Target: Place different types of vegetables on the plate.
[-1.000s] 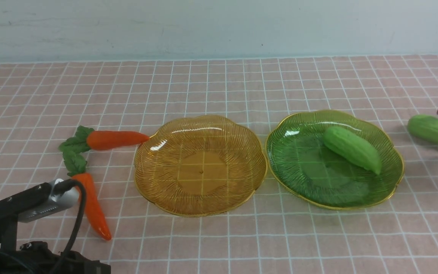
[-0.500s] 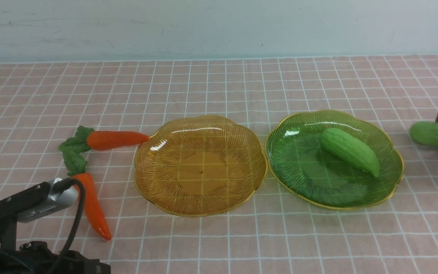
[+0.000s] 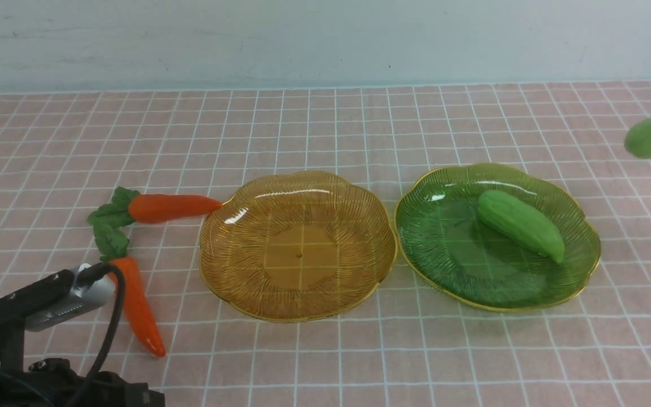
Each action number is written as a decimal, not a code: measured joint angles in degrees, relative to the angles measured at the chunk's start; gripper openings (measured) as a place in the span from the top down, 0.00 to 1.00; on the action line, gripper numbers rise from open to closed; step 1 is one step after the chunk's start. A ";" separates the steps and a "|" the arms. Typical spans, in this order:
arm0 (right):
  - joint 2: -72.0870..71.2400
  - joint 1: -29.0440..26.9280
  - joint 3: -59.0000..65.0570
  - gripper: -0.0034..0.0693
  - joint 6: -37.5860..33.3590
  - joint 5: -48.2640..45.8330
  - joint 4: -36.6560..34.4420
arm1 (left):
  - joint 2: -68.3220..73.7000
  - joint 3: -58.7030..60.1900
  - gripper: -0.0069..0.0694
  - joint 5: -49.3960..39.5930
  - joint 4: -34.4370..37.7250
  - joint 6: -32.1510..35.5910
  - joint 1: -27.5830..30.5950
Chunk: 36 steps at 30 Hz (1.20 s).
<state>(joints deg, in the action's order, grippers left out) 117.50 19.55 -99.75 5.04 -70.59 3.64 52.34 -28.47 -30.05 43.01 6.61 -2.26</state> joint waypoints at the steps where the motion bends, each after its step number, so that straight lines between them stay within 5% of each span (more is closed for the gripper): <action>1: 0.19 0.66 0.00 0.07 0.24 0.00 1.09 | 0.06 -0.05 0.57 1.40 -0.11 -0.02 0.00; 7: 0.51 2.42 0.00 0.01 1.32 0.00 3.78 | 4.58 -2.52 0.41 4.48 -3.40 -0.02 1.12; 18: -6.17 2.44 0.00 0.08 1.49 -0.07 -2.29 | 27.16 -19.02 0.39 2.01 0.28 -4.43 10.45; 28: -7.00 2.44 0.00 0.27 1.49 -0.30 -2.73 | 57.04 -34.53 0.39 -1.04 33.20 0.65 10.81; 36: -7.00 2.44 0.00 0.28 1.87 -0.37 -2.38 | 61.58 -37.36 0.39 0.39 47.31 12.01 10.81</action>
<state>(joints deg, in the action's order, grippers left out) 110.50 21.99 -99.75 6.91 -70.96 1.25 113.92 -65.83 -29.67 90.33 18.62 8.55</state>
